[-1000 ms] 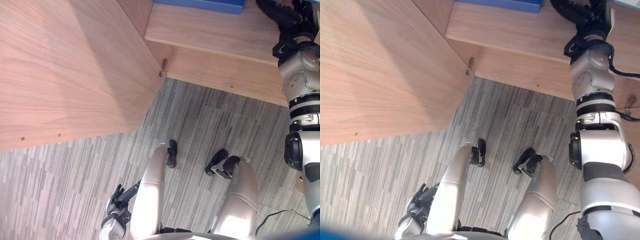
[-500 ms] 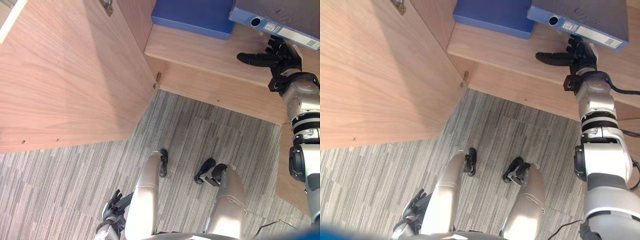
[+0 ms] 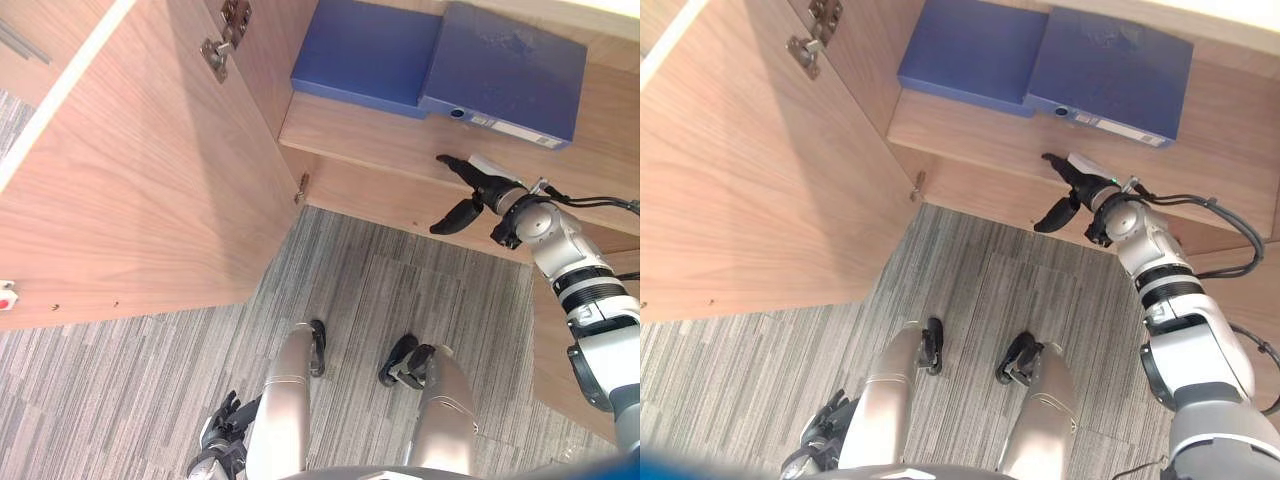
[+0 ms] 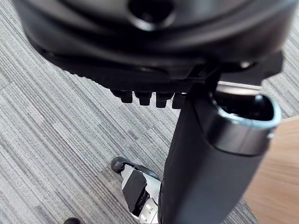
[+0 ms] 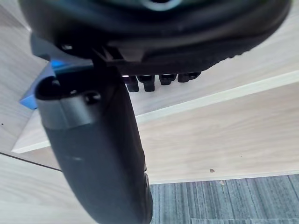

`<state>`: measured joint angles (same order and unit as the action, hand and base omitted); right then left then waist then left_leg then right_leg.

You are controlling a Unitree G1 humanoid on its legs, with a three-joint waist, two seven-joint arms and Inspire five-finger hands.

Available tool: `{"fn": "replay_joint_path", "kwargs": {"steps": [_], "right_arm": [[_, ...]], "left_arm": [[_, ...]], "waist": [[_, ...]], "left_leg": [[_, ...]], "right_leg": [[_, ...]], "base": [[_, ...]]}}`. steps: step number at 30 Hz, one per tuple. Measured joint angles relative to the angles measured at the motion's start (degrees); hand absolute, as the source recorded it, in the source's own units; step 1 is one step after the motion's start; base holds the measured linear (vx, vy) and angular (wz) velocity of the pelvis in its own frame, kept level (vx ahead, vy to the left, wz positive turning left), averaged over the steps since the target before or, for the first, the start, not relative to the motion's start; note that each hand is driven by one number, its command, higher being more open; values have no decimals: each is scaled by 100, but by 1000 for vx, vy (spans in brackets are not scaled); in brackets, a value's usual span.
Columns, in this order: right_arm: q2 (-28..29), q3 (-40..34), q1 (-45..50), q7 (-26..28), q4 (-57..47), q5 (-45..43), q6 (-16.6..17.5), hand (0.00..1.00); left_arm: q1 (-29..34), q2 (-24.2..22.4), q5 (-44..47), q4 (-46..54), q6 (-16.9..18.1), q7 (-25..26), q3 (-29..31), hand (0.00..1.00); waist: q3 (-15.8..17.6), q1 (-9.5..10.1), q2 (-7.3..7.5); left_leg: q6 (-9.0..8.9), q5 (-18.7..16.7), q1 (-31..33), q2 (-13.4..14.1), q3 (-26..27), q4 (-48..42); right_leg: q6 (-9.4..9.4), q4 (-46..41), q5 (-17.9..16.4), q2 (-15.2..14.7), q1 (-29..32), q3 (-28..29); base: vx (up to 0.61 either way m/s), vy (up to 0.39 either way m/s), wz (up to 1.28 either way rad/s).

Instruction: Walk over to the cabinet, pick up the folder, carry it to the office cabinet, place the folder inside the office cabinet, then close the office cabinet door

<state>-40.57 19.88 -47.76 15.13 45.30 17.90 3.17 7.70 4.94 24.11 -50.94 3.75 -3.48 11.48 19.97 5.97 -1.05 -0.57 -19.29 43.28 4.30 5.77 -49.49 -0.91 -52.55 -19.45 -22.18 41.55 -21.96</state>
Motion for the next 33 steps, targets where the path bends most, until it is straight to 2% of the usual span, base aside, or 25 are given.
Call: {"fn": "replay_joint_path", "kwargs": {"steps": [9,12,15,20,23,29,33], "right_arm": [[0,-18,63,53,57,7,-9,100],[121,-391,157,-121,37,-3,-160,100],[466,-1494,346,-942,-373,-423,-473,100],[676,-2933,436,-2500,-2001,-668,-515,100],[738,-3186,436,-3099,-2499,-662,-515,100],[799,-2902,503,-3431,-2835,-72,-488,100],[792,-2067,223,-3348,-2790,338,-453,100]], "left_arm": [[0,28,2,-58,0,-68,17,100],[0,27,0,-52,17,-60,25,100],[0,7,-20,-42,122,52,28,100],[0,-119,-236,123,360,340,128,100],[0,-142,-240,185,438,419,129,100],[-2,-187,-459,289,581,483,131,100],[-6,-200,-467,412,594,484,125,100]], "waist": [[-14,14,25],[-13,-4,23],[-6,-48,11],[74,-99,-104],[86,-124,-118],[276,-186,-218],[426,-169,-244]], "left_leg": [[11,6,-278,-1,119,164],[14,6,-303,4,140,180],[31,5,-295,30,163,180],[50,9,-252,80,178,182],[51,9,-253,81,179,198],[52,7,-227,96,179,184],[61,2,63,145,170,7]], "right_leg": [[-36,179,69,8,-219,16],[-47,202,89,15,-227,27],[-51,233,121,44,-210,37],[-58,321,195,113,-181,41],[-58,329,195,113,-178,33],[-58,326,194,120,-156,19],[-53,184,192,100,124,-29]], "base": [[18,37,-4],[-7,21,-4],[-7,14,-6],[0,17,-6],[0,0,0],[0,0,0],[-12,1,-2]]}}
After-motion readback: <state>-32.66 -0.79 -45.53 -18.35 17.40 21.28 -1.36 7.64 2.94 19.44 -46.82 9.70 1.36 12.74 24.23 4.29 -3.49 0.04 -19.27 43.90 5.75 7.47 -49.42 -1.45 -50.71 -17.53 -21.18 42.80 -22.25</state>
